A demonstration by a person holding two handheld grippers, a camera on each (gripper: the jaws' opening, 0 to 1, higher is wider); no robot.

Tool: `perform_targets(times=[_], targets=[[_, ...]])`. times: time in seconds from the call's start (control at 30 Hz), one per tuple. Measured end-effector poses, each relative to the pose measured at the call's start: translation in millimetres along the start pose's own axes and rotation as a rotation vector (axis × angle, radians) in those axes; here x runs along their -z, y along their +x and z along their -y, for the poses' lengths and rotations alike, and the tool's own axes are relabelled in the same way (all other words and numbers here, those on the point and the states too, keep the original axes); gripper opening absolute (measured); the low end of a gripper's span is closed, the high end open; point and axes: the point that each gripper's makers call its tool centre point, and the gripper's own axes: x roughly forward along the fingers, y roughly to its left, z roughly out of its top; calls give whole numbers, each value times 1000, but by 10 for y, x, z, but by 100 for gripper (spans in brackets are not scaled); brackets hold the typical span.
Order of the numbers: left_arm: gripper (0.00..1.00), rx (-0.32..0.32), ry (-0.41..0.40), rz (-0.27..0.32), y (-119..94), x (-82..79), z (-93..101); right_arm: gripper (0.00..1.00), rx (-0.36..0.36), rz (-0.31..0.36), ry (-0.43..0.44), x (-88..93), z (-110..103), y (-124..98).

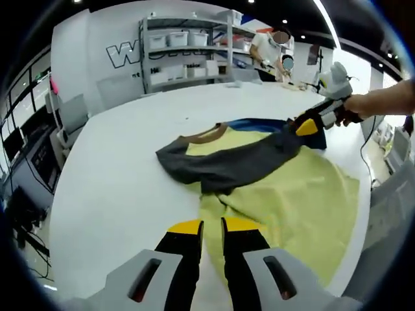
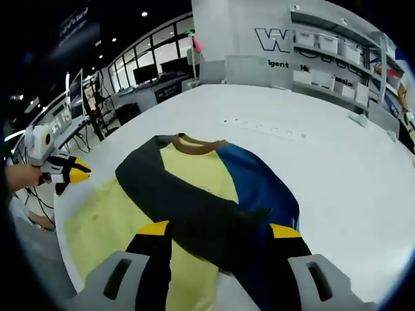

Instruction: Fold the garment on the visible template until the final outline fits inside the template.

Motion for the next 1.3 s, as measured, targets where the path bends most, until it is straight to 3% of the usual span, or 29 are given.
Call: perform_targets(times=[0.33,0.53,1.03,1.3], targets=[[18,-1,-3,6,-41,-7,-39,73,-13,59,17,37,-191,-243],[20,-1,-6,6,-147,50,-15,75,-10,66,-17,125,-285,-374],[21,19,-1,-41,-415,452,172,74,17,22,-65,634,-366,-734],[22,27,-8,-51,-499,571,262,72,33,4,-69,854,-365,-889]])
